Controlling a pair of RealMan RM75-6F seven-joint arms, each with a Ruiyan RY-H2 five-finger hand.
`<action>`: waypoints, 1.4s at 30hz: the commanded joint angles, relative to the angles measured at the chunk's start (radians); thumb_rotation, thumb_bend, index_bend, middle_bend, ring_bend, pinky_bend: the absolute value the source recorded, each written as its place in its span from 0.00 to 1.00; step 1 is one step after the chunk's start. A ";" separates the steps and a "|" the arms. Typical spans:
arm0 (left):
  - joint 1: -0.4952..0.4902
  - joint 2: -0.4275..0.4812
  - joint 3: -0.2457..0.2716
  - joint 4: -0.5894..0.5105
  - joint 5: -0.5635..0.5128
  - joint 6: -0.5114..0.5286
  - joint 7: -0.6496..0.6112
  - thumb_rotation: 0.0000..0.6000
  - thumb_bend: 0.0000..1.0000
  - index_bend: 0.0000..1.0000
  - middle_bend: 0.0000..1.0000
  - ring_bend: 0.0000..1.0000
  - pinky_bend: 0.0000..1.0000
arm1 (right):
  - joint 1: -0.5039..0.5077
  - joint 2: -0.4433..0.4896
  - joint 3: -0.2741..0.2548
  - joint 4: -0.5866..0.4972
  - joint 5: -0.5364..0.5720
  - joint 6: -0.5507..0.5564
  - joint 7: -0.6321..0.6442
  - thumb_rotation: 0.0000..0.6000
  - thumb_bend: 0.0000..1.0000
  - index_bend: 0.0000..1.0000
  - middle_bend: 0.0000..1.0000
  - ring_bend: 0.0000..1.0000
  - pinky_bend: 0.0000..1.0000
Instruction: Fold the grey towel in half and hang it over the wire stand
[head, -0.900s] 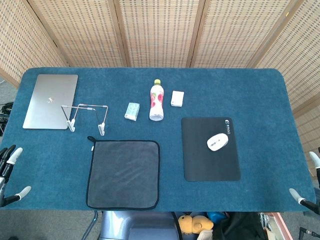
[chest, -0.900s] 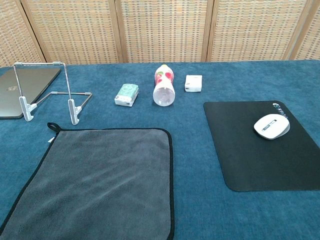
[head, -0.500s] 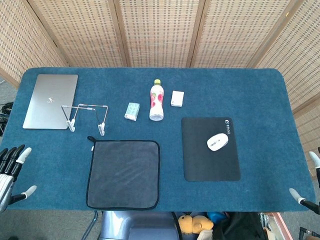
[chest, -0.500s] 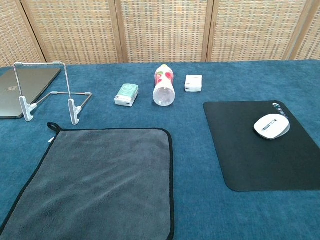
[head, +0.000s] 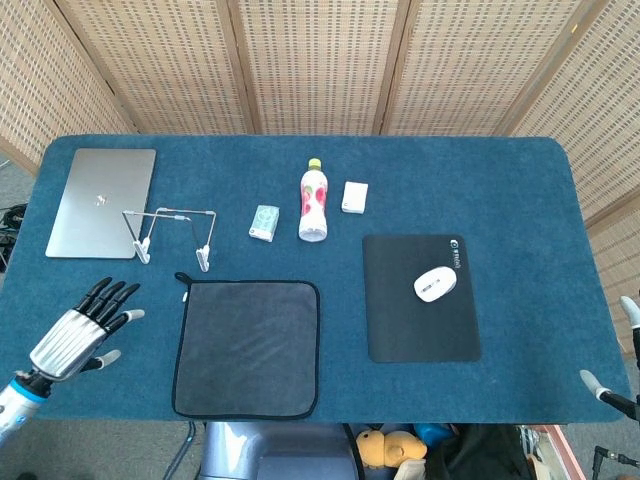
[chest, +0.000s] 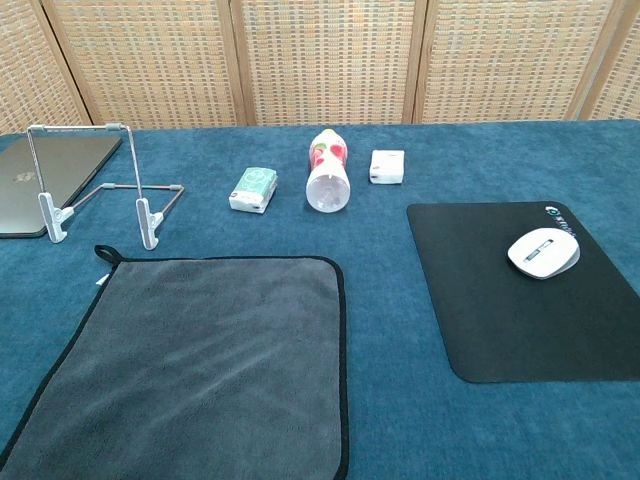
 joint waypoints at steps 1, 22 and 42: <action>-0.095 -0.144 0.039 0.200 0.049 -0.042 -0.103 1.00 0.18 0.31 0.00 0.00 0.00 | 0.003 0.001 0.004 -0.007 0.014 -0.011 -0.010 1.00 0.00 0.00 0.00 0.00 0.00; -0.180 -0.321 0.115 0.429 0.008 -0.059 -0.141 1.00 0.19 0.41 0.00 0.00 0.00 | 0.023 -0.005 0.011 -0.011 0.049 -0.062 -0.031 1.00 0.00 0.00 0.00 0.00 0.00; -0.213 -0.381 0.169 0.484 -0.014 -0.064 -0.103 1.00 0.29 0.45 0.00 0.00 0.00 | 0.021 0.003 0.006 -0.012 0.046 -0.065 -0.014 1.00 0.00 0.00 0.00 0.00 0.00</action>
